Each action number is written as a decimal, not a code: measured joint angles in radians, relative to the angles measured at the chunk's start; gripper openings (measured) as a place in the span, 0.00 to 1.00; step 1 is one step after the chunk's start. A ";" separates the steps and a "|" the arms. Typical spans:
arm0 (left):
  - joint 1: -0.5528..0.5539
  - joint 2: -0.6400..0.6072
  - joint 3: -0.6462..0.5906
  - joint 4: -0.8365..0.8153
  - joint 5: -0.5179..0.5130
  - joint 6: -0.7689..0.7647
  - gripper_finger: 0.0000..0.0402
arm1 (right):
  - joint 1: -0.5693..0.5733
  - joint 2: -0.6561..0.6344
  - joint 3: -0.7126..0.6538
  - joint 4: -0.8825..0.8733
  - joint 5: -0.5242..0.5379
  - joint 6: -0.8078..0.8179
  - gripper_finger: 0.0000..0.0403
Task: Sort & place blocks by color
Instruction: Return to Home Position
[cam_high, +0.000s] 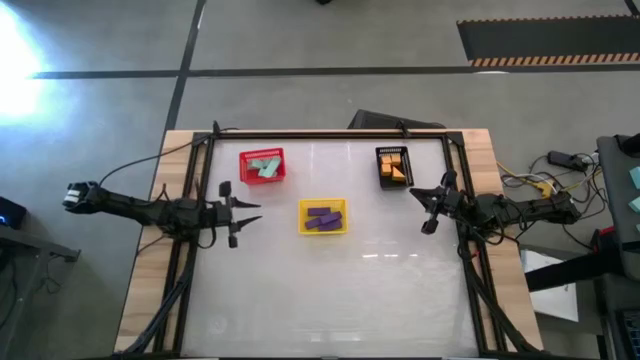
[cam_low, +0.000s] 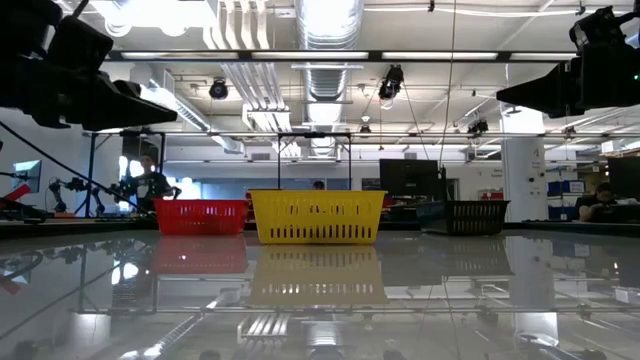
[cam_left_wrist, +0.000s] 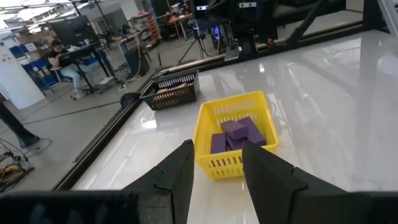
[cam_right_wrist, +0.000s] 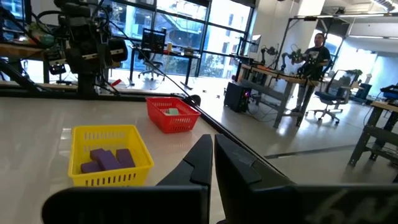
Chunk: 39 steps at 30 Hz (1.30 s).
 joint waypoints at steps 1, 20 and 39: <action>0.000 0.002 0.000 0.004 0.000 0.000 0.30 | 0.000 0.000 0.000 0.000 0.000 0.000 0.02; 0.000 0.024 0.000 0.005 0.000 0.000 0.30 | 0.000 0.000 0.000 0.000 0.000 -0.128 0.02; 0.000 0.076 0.000 0.004 0.000 0.000 0.30 | 0.000 0.000 0.000 0.000 0.000 -0.129 0.02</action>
